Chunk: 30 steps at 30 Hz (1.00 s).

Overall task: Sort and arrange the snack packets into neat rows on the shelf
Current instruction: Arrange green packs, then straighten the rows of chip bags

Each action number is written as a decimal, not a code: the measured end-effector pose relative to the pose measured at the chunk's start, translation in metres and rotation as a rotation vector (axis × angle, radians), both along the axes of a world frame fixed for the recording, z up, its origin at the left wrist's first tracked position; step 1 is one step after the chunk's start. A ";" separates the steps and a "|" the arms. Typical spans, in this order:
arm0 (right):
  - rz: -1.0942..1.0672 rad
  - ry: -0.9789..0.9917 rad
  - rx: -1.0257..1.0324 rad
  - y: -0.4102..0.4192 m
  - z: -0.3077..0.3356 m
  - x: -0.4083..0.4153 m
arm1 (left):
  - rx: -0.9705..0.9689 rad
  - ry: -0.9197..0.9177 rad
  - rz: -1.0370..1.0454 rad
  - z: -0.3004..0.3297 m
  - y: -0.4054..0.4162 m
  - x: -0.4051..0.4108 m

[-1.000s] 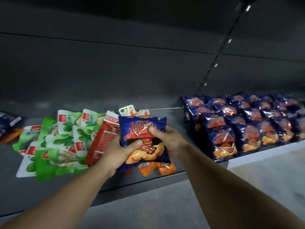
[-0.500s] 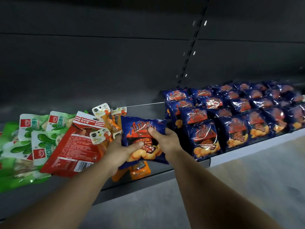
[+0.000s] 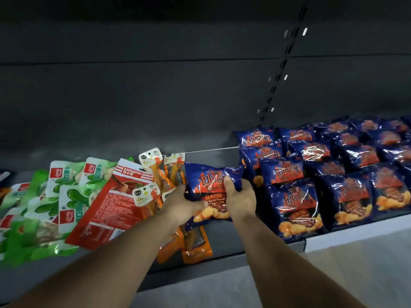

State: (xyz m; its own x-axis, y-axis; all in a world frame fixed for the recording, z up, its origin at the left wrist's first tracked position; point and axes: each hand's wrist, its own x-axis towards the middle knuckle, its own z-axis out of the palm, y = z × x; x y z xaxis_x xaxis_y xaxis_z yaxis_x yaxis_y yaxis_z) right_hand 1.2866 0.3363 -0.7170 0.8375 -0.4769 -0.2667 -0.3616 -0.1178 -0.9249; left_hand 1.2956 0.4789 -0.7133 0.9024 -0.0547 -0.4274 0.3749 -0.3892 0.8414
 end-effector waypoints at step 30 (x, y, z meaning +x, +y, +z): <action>0.117 0.161 -0.191 0.012 -0.017 0.008 | -0.018 -0.076 0.133 -0.043 -0.028 0.145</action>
State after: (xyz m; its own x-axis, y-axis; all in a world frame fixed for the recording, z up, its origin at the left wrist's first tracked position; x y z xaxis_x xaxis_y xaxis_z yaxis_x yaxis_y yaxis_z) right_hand 1.2944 0.3485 -0.7344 0.8439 -0.4341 -0.3151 -0.4757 -0.3340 -0.8137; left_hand 1.4403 0.4512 -0.7566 0.9320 0.0604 -0.3575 0.3570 -0.3246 0.8759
